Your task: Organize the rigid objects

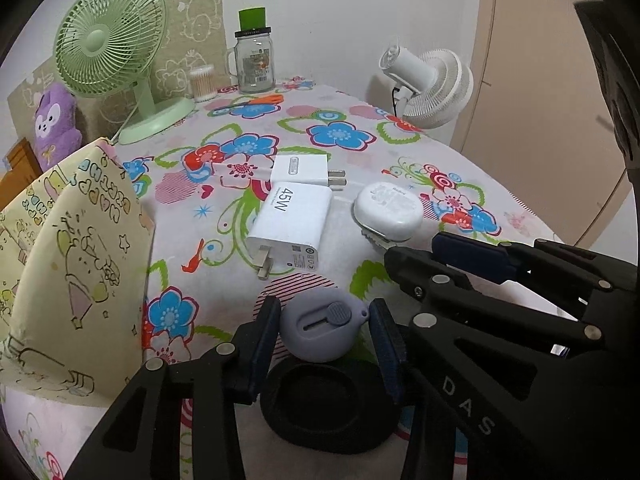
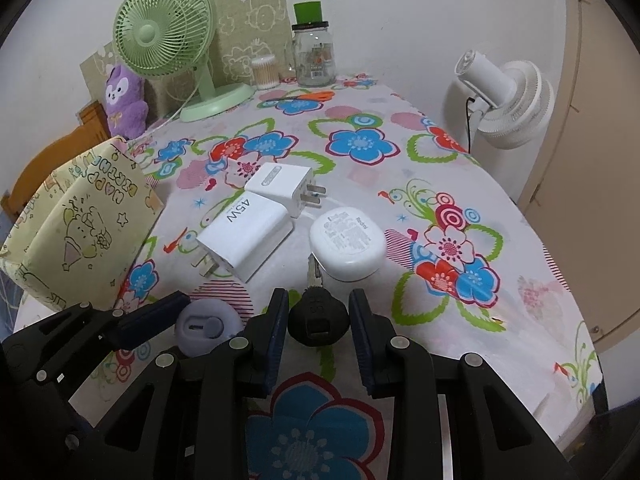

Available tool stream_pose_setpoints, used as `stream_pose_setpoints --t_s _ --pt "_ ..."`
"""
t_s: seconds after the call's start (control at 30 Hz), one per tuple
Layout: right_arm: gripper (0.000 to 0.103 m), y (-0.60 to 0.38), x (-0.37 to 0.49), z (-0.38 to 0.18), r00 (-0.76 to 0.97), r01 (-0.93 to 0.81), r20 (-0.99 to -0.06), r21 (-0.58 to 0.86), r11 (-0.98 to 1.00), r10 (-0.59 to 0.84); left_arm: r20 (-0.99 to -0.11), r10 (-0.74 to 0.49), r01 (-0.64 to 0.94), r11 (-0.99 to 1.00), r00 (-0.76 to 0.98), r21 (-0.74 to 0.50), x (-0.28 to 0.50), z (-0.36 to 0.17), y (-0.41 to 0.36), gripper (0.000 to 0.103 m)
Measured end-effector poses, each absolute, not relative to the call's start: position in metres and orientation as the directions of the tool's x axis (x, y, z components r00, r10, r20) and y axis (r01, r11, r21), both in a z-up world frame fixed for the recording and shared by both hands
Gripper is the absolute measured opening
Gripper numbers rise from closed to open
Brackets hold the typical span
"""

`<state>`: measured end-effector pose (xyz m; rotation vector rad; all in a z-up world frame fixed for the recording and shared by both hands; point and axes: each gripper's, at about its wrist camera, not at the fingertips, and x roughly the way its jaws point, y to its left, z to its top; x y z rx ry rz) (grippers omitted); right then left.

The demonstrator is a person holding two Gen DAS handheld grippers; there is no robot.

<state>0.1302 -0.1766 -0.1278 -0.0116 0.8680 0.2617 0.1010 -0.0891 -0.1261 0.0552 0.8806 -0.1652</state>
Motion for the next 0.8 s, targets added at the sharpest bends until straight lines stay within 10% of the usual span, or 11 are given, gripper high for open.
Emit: stream_pose_setpoints --t_s 0.53,0.8 --pt "0.021 -0.178 0.115 -0.121 0.619 -0.23 -0.755 0.092 0.969 0.218 -0.769 -0.12 0.167 0.986 0.628 -0.017 0.089 -0.123 -0.09 0.047" --pt "0.057 -0.188 0.123 -0.133 0.586 -0.189 -0.781 0.125 0.974 0.214 -0.779 -0.097 0.155 0.988 0.62 0.001 0.095 -0.131 -0.088 0.047"
